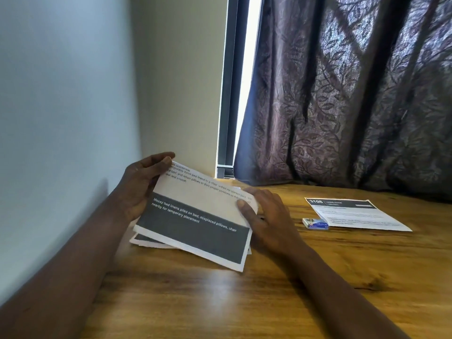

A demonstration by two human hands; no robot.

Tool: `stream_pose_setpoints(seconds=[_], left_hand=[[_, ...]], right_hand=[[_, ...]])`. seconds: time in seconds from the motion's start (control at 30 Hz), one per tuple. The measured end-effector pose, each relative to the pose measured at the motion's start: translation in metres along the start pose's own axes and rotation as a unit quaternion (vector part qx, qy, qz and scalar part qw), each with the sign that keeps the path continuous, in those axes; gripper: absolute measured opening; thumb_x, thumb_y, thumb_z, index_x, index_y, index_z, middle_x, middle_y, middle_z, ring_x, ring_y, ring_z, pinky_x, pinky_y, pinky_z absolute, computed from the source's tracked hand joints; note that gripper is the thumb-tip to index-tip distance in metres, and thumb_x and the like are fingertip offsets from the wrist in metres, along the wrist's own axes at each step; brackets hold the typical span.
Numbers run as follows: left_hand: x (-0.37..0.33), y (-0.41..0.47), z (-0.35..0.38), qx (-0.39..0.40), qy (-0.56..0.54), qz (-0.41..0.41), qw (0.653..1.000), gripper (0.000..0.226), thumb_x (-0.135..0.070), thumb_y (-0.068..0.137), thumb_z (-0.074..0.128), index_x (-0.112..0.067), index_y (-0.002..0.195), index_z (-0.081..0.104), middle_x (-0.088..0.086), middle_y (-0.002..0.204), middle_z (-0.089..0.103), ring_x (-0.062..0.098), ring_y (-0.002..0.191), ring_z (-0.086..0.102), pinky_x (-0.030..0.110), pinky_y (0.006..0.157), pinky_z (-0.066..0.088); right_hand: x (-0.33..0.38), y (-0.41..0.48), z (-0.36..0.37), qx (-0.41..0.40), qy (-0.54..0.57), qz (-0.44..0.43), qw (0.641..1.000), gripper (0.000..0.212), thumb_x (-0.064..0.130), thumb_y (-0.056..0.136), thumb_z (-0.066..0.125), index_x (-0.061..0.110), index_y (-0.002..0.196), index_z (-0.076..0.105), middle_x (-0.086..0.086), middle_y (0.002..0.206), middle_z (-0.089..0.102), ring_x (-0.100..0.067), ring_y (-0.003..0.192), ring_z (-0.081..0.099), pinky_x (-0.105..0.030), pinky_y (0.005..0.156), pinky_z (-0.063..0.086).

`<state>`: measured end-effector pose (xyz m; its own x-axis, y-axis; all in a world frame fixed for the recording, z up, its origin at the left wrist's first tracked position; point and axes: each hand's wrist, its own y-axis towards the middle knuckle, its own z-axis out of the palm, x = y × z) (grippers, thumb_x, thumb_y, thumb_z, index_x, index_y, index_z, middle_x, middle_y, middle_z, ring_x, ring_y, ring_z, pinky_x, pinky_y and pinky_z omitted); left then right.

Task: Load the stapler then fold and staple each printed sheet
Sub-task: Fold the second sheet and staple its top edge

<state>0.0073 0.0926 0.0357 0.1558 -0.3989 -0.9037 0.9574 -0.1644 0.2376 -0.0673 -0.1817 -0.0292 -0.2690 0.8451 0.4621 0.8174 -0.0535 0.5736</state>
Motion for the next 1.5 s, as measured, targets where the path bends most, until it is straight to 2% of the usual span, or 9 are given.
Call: stream_pose_setpoints(seconds=[0.17, 0.3, 0.4, 0.47, 0.6, 0.87, 1.1, 1.3, 1.5], left_hand=[[-0.002, -0.006, 0.015, 0.007, 0.001, 0.063, 0.998, 0.016, -0.019, 0.076, 0.074, -0.019, 0.092, 0.076, -0.001, 0.077, 0.077, 0.013, 0.066, 0.072, 0.024, 0.061, 0.061], [-0.003, -0.006, 0.023, -0.034, 0.099, 0.161, 0.981, 0.011, -0.007, 0.091, 0.071, -0.017, 0.095, 0.074, -0.011, 0.077, 0.077, 0.004, 0.074, 0.070, 0.018, 0.059, 0.056], [-0.006, -0.003, 0.024, -0.053, 0.202, 0.220, 0.953, 0.011, -0.019, 0.094, 0.072, -0.029, 0.095, 0.077, -0.019, 0.090, 0.079, 0.020, 0.098, 0.067, 0.042, 0.075, 0.057], [-0.005, -0.004, 0.029, -0.056, 0.220, 0.223, 0.948, 0.009, -0.025, 0.095, 0.071, -0.030, 0.097, 0.078, -0.015, 0.097, 0.079, 0.026, 0.089, 0.063, 0.055, 0.077, 0.053], [0.006, -0.009, 0.040, -0.045, 0.230, 0.214, 0.948, 0.011, -0.028, 0.098, 0.067, -0.024, 0.102, 0.076, 0.005, 0.106, 0.078, 0.027, 0.064, 0.070, 0.033, 0.070, 0.063], [0.010, -0.011, 0.035, -0.014, 0.082, 0.112, 0.990, 0.016, -0.001, 0.093, 0.068, -0.013, 0.101, 0.073, 0.014, 0.111, 0.075, 0.032, 0.096, 0.076, 0.031, 0.083, 0.064], [0.024, -0.007, 0.032, 0.064, 0.118, 0.045, 0.990, 0.066, 0.010, 0.074, 0.079, -0.016, 0.130, 0.057, 0.014, 0.121, 0.071, 0.033, 0.104, 0.073, 0.032, 0.080, 0.064], [0.036, -0.005, 0.026, 0.126, 0.195, 0.002, 0.973, 0.095, 0.015, 0.072, 0.078, -0.036, 0.144, 0.043, 0.009, 0.126, 0.067, 0.033, 0.103, 0.074, 0.042, 0.082, 0.064], [0.040, -0.009, 0.032, 0.118, 0.169, -0.024, 0.978, 0.092, 0.004, 0.080, 0.080, -0.029, 0.151, 0.033, 0.013, 0.123, 0.068, 0.032, 0.103, 0.074, 0.039, 0.077, 0.064]], right_hand=[[0.003, 0.005, -0.004, -0.066, 0.094, -0.020, 0.993, 0.043, 0.054, 0.094, 0.051, 0.023, 0.121, 0.064, 0.008, 0.114, 0.065, -0.007, 0.104, 0.059, -0.032, 0.083, 0.052], [0.002, 0.007, -0.011, -0.179, 0.080, -0.052, 0.979, 0.017, 0.037, 0.095, 0.065, 0.026, 0.107, 0.071, 0.008, 0.104, 0.061, -0.012, 0.098, 0.057, -0.043, 0.081, 0.052], [0.005, 0.008, -0.023, -0.285, 0.033, -0.059, 0.956, 0.021, 0.041, 0.095, 0.063, 0.029, 0.108, 0.075, 0.003, 0.096, 0.050, -0.018, 0.091, 0.052, -0.048, 0.074, 0.050], [0.006, 0.009, -0.030, -0.333, -0.028, -0.071, 0.940, 0.022, 0.041, 0.098, 0.059, 0.029, 0.109, 0.074, 0.000, 0.085, 0.051, -0.019, 0.079, 0.051, -0.047, 0.067, 0.048], [0.002, 0.004, -0.037, -0.364, -0.128, -0.099, 0.917, 0.022, 0.038, 0.100, 0.061, 0.029, 0.114, 0.075, 0.000, 0.071, 0.057, -0.019, 0.065, 0.052, -0.040, 0.060, 0.043], [0.008, 0.005, -0.035, -0.316, 0.142, -0.005, 0.938, 0.027, 0.020, 0.099, 0.063, 0.031, 0.123, 0.071, 0.003, 0.092, 0.060, -0.015, 0.077, 0.057, -0.040, 0.064, 0.054], [0.014, 0.007, -0.053, -0.180, 0.565, 0.181, 0.785, 0.036, 0.040, 0.107, 0.039, 0.019, 0.121, 0.064, -0.013, 0.114, 0.074, -0.029, 0.097, 0.072, -0.040, 0.079, 0.060], [-0.001, 0.008, -0.060, -0.161, 0.511, 0.258, 0.804, 0.056, 0.021, 0.089, 0.074, 0.026, 0.139, 0.051, -0.007, 0.105, 0.074, -0.021, 0.094, 0.072, -0.043, 0.084, 0.061], [-0.013, 0.007, -0.061, -0.065, 0.416, 0.270, 0.866, 0.072, -0.005, 0.085, 0.071, 0.036, 0.140, 0.050, -0.008, 0.108, 0.073, -0.023, 0.097, 0.070, -0.047, 0.084, 0.061]])
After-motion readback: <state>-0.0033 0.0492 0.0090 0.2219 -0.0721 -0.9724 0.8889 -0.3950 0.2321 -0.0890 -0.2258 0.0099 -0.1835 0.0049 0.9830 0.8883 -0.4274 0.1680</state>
